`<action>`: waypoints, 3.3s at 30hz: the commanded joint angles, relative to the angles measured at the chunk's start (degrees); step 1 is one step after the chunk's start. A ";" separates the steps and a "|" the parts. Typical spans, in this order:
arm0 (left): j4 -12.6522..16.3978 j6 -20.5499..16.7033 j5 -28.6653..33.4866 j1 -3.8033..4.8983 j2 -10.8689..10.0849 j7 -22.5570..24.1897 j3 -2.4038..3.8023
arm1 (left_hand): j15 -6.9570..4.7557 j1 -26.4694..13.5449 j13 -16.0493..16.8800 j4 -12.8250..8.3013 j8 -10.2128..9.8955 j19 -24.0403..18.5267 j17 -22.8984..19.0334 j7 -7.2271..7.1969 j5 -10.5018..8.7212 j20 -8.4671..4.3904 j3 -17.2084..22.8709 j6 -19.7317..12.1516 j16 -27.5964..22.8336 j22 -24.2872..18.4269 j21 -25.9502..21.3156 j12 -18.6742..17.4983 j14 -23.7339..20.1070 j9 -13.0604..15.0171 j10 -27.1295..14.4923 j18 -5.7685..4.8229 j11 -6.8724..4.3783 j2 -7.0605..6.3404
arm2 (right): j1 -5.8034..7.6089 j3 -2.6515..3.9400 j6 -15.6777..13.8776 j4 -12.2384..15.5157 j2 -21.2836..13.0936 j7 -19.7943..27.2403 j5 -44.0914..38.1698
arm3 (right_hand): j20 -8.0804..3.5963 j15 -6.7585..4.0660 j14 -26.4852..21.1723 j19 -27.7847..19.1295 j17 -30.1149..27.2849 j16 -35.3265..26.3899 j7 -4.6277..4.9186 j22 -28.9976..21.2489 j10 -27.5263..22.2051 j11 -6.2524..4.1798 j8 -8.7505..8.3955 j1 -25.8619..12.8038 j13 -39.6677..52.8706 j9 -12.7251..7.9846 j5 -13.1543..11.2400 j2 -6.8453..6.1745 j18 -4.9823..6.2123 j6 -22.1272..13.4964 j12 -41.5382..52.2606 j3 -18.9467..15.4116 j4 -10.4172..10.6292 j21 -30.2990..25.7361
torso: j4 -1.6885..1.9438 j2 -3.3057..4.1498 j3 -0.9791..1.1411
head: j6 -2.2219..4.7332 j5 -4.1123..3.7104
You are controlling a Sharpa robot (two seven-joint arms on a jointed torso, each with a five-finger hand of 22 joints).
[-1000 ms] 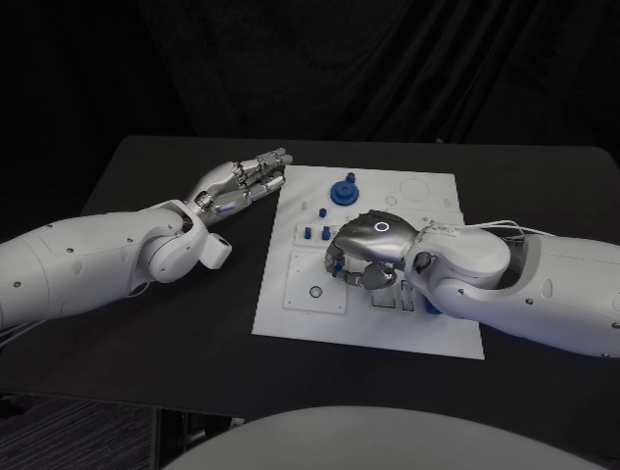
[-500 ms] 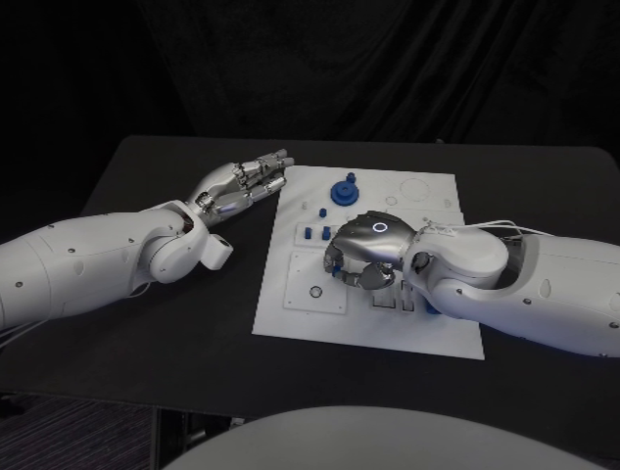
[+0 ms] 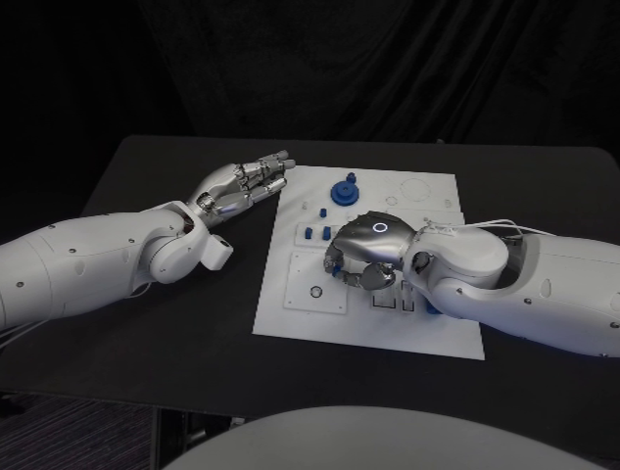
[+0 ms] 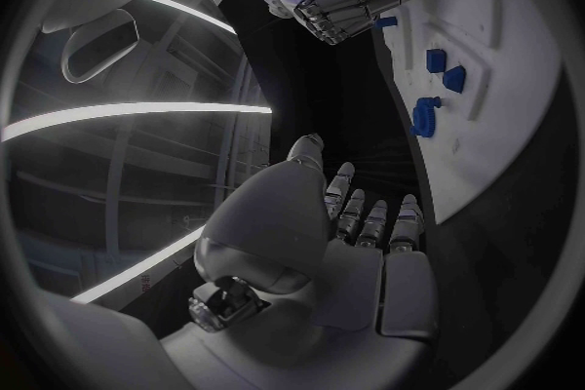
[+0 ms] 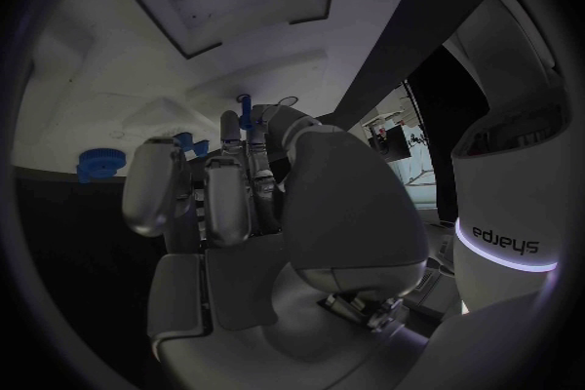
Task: Assemble the parts on the task board
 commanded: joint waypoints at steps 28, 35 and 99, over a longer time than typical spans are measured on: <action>-0.13 1.44 0.06 -0.28 0.05 0.14 0.05 | 0.61 0.27 0.08 -0.24 0.47 0.21 -0.07 0.08 0.46 0.47 0.39 0.90 -0.18 0.53 0.27 0.27 0.07 0.18 0.07 -0.79 0.62 0.54 | -0.19 -0.09 -1.32 0.33 -1.24 0.44 0.78 | 0.92 1.22 -5.19 -5.90 -7.90 -4.96 -4.18 6.80 -14.74 1.92 -4.60 -4.50 0.51 -4.80 -0.19 -1.97 2.08 -11.66 -2.02 -1.89 2.30 -10.74 | -0.03 -0.06 0.06 | 0.00 0.02; 0.20 1.47 0.06 -0.34 -0.30 0.21 0.05 | 0.66 0.26 0.07 -0.25 0.51 0.31 -0.07 0.13 0.44 0.56 0.42 0.96 -0.19 0.72 0.33 0.21 0.05 0.19 0.05 -0.78 0.67 0.56 | 0.56 0.18 -4.59 2.83 -4.59 0.35 6.85 | 0.98 1.32 -5.22 -5.87 -8.01 -4.97 -4.14 6.81 -15.17 2.10 -4.37 -4.81 0.86 -4.94 -0.20 -1.87 2.08 -11.30 -1.30 -2.47 2.89 -10.89 | -0.03 -0.08 0.05 | 0.00 -0.07; 1.37 -2.32 0.06 -0.41 -1.26 3.73 0.04 | -1.62 -6.05 -0.63 2.90 -3.26 -0.50 -0.09 -12.94 -6.83 -0.16 -2.73 -20.63 -0.21 -2.43 -0.26 -7.01 0.01 -2.63 -0.56 0.39 -2.03 1.42 | 3.38 -0.12 -0.56 -2.63 -13.63 3.50 9.35 | 0.33 0.58 -1.49 -1.11 -3.51 -2.16 -3.42 8.68 -6.71 1.13 -1.65 -1.81 -6.65 -14.18 0.09 -1.06 0.85 -7.72 0.30 -11.44 12.96 -5.16 | -0.10 0.00 0.11 | 0.00 -0.37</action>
